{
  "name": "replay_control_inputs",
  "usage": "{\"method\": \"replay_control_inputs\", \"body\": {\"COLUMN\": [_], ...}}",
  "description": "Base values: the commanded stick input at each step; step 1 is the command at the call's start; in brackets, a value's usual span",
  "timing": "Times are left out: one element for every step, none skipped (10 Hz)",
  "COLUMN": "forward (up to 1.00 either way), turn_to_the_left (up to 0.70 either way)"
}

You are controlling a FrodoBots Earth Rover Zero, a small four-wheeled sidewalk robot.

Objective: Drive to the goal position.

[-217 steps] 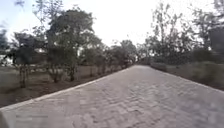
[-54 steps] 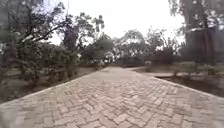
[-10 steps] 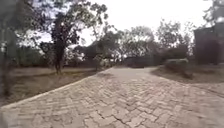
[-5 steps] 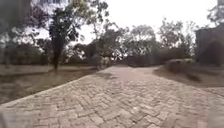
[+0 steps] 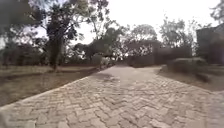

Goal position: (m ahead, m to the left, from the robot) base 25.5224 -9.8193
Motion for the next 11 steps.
{"method": "replay_control_inputs", "body": {"forward": [0.85,0.85,0.85,0.85,0.85,0.85,0.85,0.85,0.85,0.85,0.85], "turn_to_the_left": [0.00,0.00,0.00,0.00,0.00,0.00,-0.10,-0.27,-0.24,-0.07,0.00]}}
